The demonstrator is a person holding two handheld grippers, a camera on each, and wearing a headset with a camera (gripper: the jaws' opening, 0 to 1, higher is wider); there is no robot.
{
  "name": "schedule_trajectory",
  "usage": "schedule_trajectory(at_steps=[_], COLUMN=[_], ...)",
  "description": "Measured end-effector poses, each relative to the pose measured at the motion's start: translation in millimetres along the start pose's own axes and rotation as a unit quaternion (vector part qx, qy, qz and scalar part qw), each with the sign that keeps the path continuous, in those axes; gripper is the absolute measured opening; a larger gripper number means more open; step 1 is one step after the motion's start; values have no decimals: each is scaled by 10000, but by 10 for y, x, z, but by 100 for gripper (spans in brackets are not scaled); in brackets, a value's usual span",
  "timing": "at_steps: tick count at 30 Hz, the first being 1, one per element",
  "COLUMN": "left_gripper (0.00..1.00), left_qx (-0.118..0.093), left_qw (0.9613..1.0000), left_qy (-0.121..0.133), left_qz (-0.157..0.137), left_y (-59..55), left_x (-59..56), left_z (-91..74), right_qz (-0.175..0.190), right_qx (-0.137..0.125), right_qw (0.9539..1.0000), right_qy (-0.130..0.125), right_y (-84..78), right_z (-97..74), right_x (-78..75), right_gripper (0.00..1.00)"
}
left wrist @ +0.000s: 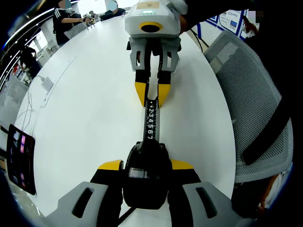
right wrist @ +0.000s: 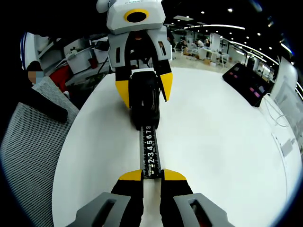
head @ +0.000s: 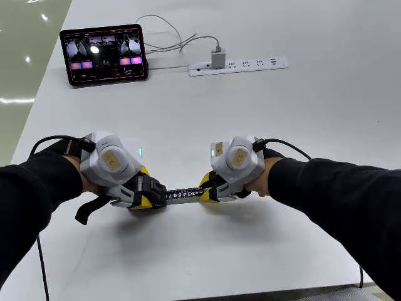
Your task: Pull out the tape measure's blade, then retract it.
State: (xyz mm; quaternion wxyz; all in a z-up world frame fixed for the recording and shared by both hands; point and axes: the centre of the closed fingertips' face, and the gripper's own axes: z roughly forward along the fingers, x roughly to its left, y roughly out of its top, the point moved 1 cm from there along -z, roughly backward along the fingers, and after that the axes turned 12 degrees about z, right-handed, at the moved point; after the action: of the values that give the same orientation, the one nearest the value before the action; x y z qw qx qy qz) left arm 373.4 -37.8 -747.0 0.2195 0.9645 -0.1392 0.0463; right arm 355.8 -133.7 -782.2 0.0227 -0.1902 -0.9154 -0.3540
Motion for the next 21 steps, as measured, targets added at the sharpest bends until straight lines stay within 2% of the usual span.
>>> schedule_trajectory(at_steps=[21], left_gripper=[30], left_qx=[2], left_qw=[10000], left_qy=[13], left_qz=[-13], left_y=[-10], left_x=[9], left_z=[7], right_qz=[-26], right_qx=[51], right_qw=[10000], right_qy=[-26], right_y=[-105], right_z=[-89], right_x=[-42], right_gripper=[8])
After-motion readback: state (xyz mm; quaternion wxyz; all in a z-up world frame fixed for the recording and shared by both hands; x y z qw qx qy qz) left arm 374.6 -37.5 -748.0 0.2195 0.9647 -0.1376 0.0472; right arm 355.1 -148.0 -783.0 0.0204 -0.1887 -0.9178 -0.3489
